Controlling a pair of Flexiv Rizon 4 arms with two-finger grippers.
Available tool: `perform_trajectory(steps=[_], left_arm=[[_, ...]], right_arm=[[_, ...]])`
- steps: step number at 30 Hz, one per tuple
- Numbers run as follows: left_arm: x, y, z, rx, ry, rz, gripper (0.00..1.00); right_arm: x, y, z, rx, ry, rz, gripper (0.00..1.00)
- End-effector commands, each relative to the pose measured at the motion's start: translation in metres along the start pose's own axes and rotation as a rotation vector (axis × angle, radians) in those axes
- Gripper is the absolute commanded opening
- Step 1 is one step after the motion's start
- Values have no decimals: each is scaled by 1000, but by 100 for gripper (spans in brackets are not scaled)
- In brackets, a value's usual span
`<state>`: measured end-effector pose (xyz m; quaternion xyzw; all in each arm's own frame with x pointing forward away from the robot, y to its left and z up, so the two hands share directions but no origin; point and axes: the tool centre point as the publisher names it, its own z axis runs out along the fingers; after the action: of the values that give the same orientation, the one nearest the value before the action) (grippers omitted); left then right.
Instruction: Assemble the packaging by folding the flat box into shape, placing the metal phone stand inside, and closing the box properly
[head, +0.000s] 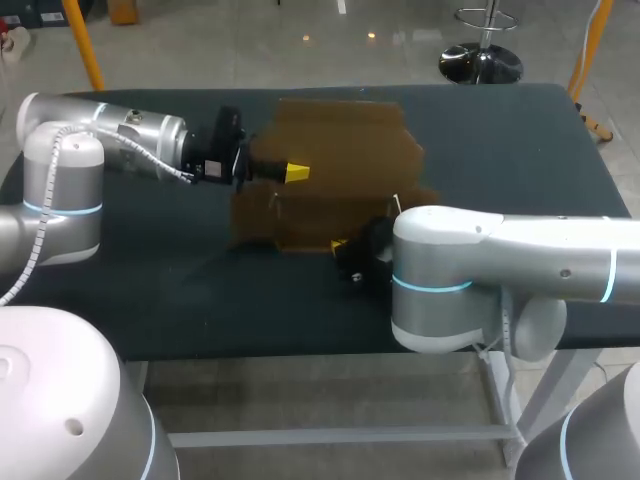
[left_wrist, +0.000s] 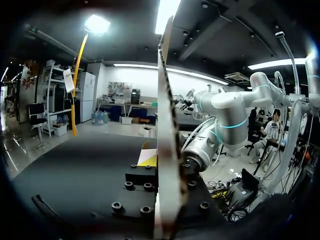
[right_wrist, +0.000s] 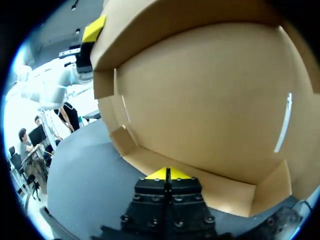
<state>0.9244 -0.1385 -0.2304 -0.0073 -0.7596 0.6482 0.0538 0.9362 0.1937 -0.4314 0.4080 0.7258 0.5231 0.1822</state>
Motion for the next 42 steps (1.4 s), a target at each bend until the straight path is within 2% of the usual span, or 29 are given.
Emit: perform_trajectory(steps=[1,15,24,33,42], left_arm=[[-1,3,2,2,4,0,0],[-1,3,2,2,4,0,0],[-1,3,2,2,4,0,0],[-1,3,2,2,4,0,0],[-1,3,2,2,4,0,0]], right_arm=[[3,-6,2,-11,-1,-13,0],[25,7,-39,-32,101,-48,0],[33,7,-74,4,194,-59,0],[35,2,-115,30,267,-101,0],[30,-4,-148,63,298,-179,0]])
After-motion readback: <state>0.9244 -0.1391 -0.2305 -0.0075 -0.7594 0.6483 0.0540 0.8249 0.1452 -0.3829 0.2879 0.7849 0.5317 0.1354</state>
